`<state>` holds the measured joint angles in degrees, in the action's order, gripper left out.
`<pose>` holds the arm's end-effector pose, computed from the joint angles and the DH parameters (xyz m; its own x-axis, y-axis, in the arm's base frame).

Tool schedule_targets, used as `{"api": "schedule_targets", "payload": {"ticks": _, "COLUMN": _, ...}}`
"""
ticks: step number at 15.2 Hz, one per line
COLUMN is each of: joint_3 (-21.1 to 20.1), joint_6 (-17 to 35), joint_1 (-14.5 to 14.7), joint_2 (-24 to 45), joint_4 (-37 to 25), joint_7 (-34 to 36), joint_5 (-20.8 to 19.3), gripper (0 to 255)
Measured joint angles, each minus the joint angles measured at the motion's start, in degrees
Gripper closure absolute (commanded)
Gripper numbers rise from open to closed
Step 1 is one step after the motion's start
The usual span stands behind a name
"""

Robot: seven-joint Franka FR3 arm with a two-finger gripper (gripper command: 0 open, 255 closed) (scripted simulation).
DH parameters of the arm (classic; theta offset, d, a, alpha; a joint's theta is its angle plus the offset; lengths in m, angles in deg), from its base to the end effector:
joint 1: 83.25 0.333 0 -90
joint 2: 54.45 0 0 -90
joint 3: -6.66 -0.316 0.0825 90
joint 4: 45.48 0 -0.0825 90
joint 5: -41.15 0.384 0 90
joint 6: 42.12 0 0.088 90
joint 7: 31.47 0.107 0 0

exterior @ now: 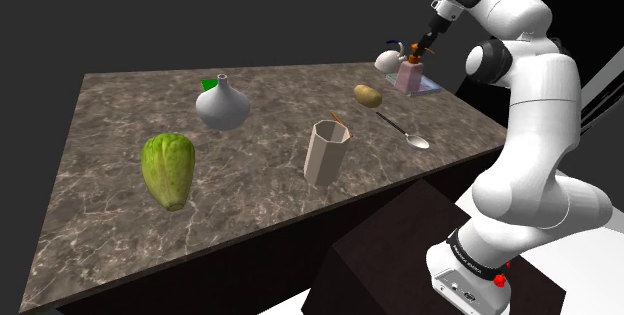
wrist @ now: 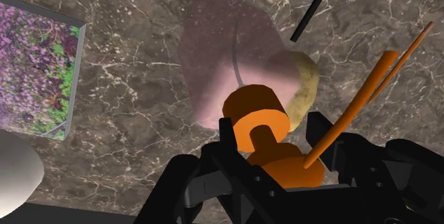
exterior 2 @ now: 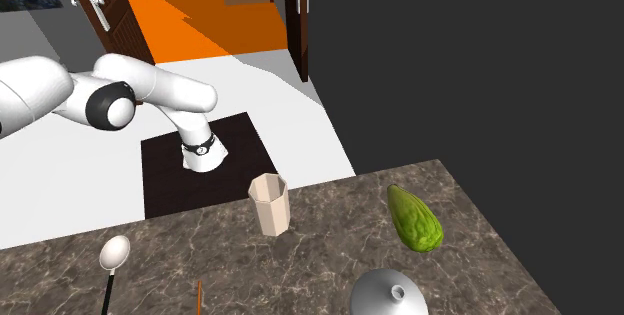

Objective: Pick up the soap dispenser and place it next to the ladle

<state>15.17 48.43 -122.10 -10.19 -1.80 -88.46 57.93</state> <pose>0.5661 -0.4975 0.4997 0.9608 0.2062 0.1853 0.2205 -0.9735 -0.0599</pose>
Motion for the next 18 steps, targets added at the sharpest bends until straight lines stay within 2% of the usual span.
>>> {"api": "schedule_targets", "payload": {"ticks": 9, "joint_3": 0.29, "joint_6": 8.74, "joint_1": 1.03, "joint_2": -2.74, "joint_4": 11.76, "joint_7": -2.13, "joint_5": 0.11, "gripper": 255}}
{"api": "schedule_targets", "payload": {"ticks": 18, "joint_3": 0.27, "joint_6": 14.70, "joint_1": 1.64, "joint_2": -3.24, "joint_4": 18.36, "joint_7": -3.37, "joint_5": 0.40, "gripper": 255}}
